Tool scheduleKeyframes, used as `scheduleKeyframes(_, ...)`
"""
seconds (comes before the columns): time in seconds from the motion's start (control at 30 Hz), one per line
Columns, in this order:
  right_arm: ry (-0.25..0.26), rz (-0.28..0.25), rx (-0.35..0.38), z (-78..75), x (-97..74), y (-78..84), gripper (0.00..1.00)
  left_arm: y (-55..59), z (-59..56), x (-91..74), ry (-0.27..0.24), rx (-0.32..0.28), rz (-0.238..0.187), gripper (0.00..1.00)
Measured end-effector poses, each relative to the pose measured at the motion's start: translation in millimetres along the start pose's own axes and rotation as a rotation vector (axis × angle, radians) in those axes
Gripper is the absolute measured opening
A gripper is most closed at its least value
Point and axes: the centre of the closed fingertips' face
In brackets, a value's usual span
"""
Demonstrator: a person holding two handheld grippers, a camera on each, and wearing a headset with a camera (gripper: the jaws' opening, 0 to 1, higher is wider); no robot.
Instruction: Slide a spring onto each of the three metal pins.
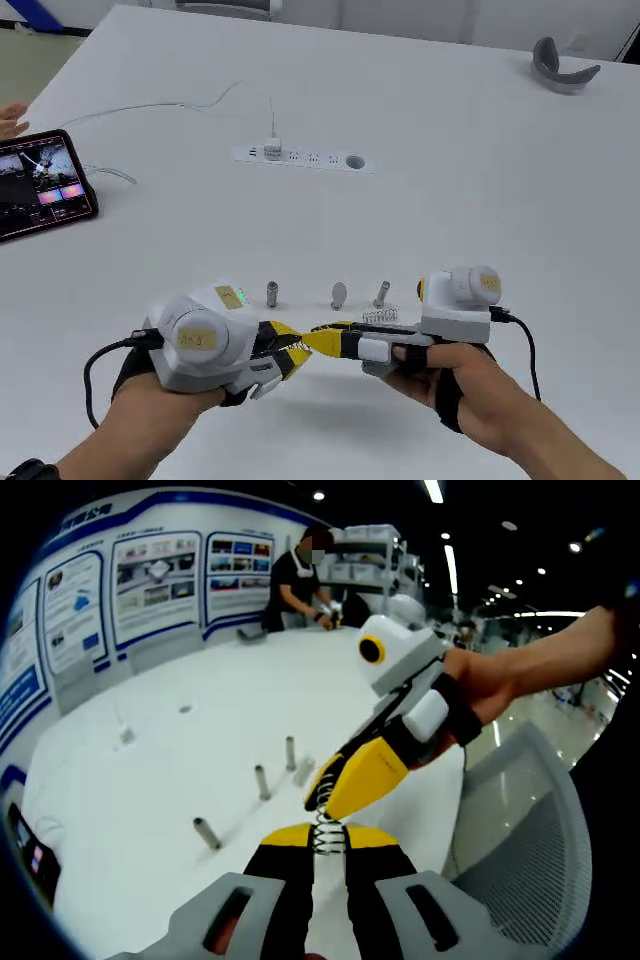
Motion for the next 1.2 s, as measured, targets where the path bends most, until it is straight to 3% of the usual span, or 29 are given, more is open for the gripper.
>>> scheduleKeyframes(0.13, -0.003, -0.001, 0.003, 0.5, -1.3, -1.0, 0.15, 1.7, -1.4, 0.4, 0.008, 0.004, 0.006, 0.10)
scheduleKeyframes(0.53, -0.012, 0.014, -0.025, 4.1, 0.7, -1.5, 0.12, 6.3, -1.7, 3.3, 0.022, 0.003, 0.015, 0.10)
scheduleKeyframes(0.73, -0.014, 0.116, -0.190, 5.4, 1.4, 4.2, 0.12, 10.5, -2.4, 5.1, 0.038, 0.002, 0.025, 0.10)
scheduleKeyframes(0.9, -0.021, 0.195, -0.278, 6.4, 1.6, 5.8, 0.12, 11.3, -4.0, 6.5, 0.055, 0.007, 0.028, 0.10)
scheduleKeyframes(1.2, -0.079, 0.362, -0.477, 11.6, -1.6, 7.6, 0.12, 8.0, -6.2, 9.1, 0.090, 0.022, 0.014, 0.10)
Point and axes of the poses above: the centre of the closed fingertips' face, and the gripper's own axes: x roughly forward along the fingers, z roughly to its left, y roughly out of its underside, and after that the axes turned 15 degrees about -z, right-handed
